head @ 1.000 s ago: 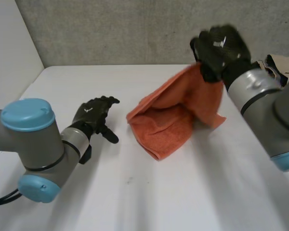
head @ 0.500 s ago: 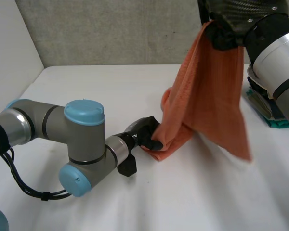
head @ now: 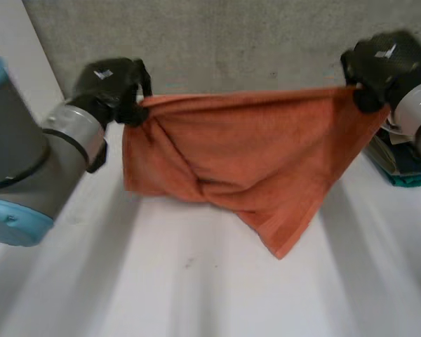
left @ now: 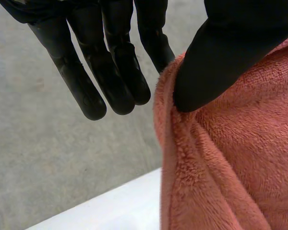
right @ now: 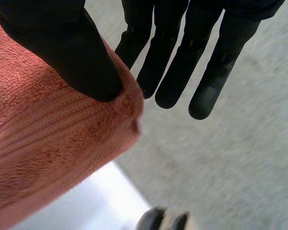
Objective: Fold the laundry.
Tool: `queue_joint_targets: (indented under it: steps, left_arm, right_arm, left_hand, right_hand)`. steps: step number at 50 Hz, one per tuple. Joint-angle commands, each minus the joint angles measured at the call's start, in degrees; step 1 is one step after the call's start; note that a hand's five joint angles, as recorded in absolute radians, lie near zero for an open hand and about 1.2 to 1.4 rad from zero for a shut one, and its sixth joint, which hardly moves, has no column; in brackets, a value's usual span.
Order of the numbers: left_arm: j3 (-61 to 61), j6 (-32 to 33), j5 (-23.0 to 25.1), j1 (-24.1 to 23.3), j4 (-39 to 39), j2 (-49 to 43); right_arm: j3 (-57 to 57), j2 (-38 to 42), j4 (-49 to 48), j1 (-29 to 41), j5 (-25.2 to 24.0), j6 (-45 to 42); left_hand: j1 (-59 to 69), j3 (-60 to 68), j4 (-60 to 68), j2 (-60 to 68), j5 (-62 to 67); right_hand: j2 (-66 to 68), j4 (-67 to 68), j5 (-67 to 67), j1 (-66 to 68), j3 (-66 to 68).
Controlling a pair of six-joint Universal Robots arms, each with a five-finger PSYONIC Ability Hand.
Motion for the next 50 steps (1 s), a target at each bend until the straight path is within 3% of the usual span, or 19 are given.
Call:
queue_joint_targets:
  steps: [1,3,4,6,7,12,22,32,41,50]
  left_arm:
    - [5.0,5.6,-0.6,-4.4,1.1,-16.3]
    - [7.1,6.2,-0.4,-5.5,1.1,-21.2]
    - [7.5,6.2,-0.2,-5.7,1.4,-22.6]
    - [7.8,6.3,-0.1,-5.8,1.7,-24.3]
    - [7.9,6.3,0.0,-5.6,2.1,-24.8]
    - [6.2,6.0,0.0,-5.4,2.3,-22.9]
    - [-11.9,3.5,0.9,2.7,1.8,-9.5]
    - [-21.7,-0.9,4.8,11.3,1.6,-4.4]
    - [-21.4,-2.9,10.0,12.9,2.1,-7.4]
    - [-16.3,-2.8,10.2,11.5,1.6,-15.6]
  right_arm:
    - [0.5,8.5,-0.9,0.5,0.6,-0.1]
    - [0.4,10.7,-1.8,0.5,1.9,-0.1]
    - [0.3,11.3,-2.4,0.5,2.4,-0.2]
    - [0.4,12.7,-4.0,0.5,3.7,-0.5]
    - [0.4,13.7,-5.6,0.5,5.0,-0.7]
    - [1.0,14.4,-7.7,-0.3,6.4,-0.8]
    - [3.8,14.0,-8.3,-0.4,6.1,-0.3]
    - [4.1,14.0,-8.8,-0.4,6.0,-0.5]
    - [5.0,14.0,-8.8,-0.3,6.0,-0.6]
    - [5.4,13.9,-9.0,-0.5,6.0,-0.5]
  left_hand:
    - [16.0,12.0,11.4,11.7,13.7]
    - [16.0,12.0,11.4,11.7,13.7]
    - [10.1,6.0,5.5,5.7,7.8]
    - [-10.6,-14.7,-15.2,-15.0,-12.9]
    - [-26.8,-30.9,-31.4,-31.2,-29.2]
    - [-42.8,-46.9,-47.4,-47.2,-45.1]
    - [-42.0,-46.0,-46.6,-46.4,-44.3]
    - [-40.0,-44.0,-44.6,-44.3,-42.3]
    - [-39.1,-43.2,-43.7,-43.5,-41.4]
    - [-20.6,-24.7,-25.2,-25.0,-22.9]
  right_hand:
    - [12.5,11.4,12.9,16.2,11.9]
    - [12.5,11.4,12.9,16.2,11.9]
    - [12.5,11.4,12.9,16.2,11.9]
    - [12.5,11.4,12.9,16.2,11.9]
    - [12.5,11.4,12.9,16.2,11.9]
    - [12.5,11.4,12.9,16.2,11.9]
    - [12.5,11.4,12.9,16.2,11.9]
    - [12.5,11.4,12.9,16.2,11.9]
    - [12.5,11.4,12.9,16.2,11.9]
    - [12.5,11.4,12.9,16.2,11.9]
